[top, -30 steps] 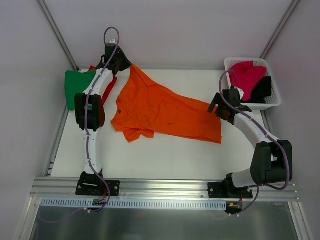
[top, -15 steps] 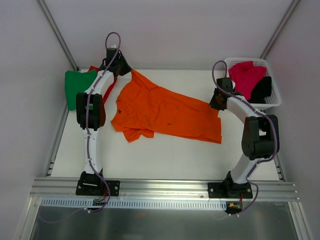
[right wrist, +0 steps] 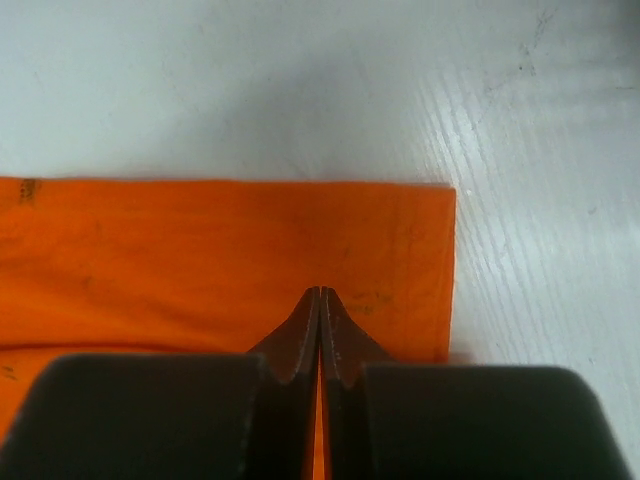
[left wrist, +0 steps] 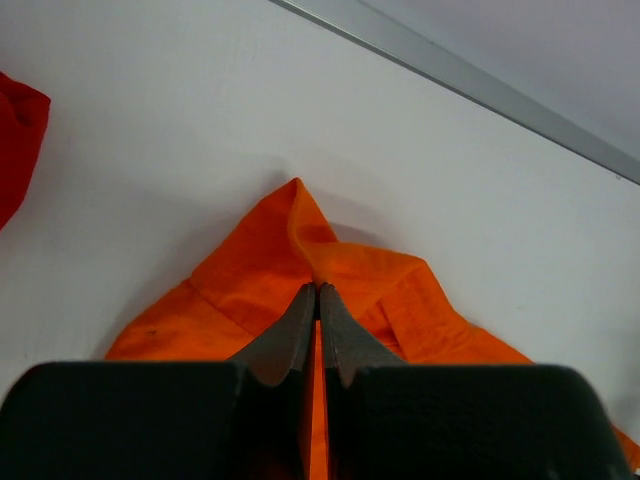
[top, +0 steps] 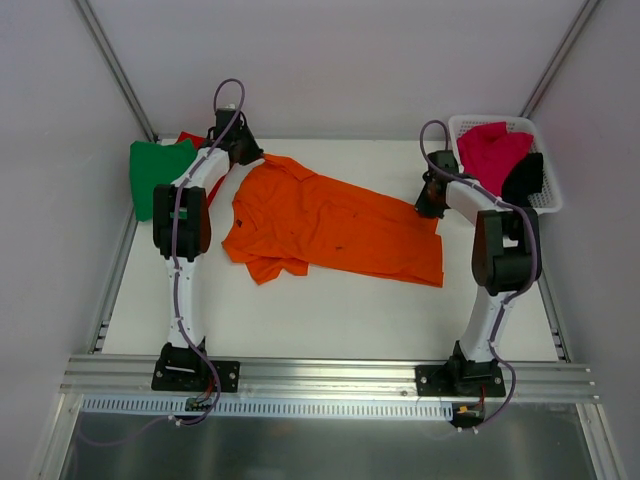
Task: Fold and stack the t-shirts
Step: Flatten the tshirt out
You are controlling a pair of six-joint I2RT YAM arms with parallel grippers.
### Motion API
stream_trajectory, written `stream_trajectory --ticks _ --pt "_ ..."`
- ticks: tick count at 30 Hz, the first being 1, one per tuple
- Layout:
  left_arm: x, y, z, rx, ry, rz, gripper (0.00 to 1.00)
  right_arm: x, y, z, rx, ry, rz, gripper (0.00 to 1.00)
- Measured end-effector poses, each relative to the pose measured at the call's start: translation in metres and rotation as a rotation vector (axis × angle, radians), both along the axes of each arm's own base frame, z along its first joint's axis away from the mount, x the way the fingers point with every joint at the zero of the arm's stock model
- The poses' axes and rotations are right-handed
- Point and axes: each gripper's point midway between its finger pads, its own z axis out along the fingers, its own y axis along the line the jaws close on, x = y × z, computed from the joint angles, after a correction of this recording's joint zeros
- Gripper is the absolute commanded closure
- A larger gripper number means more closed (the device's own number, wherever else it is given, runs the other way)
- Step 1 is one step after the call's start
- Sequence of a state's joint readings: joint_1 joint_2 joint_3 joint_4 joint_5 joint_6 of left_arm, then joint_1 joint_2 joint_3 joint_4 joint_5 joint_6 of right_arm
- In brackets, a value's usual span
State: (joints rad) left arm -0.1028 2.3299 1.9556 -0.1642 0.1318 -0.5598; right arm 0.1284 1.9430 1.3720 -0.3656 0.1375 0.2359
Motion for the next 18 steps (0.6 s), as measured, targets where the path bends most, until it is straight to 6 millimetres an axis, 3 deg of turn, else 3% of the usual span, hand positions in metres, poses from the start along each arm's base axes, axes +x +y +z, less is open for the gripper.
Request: stream_trajectory --ticks 7,18 --pt "0.001 0.003 0.001 0.008 -0.003 0.010 1.00 0.005 -0.001 -0.014 0.013 0.069 -0.025 1.00" --pt "0.003 0.014 0.004 0.007 -0.009 0.027 1.00 0.045 -0.007 -0.018 0.024 0.088 -0.047 0.99"
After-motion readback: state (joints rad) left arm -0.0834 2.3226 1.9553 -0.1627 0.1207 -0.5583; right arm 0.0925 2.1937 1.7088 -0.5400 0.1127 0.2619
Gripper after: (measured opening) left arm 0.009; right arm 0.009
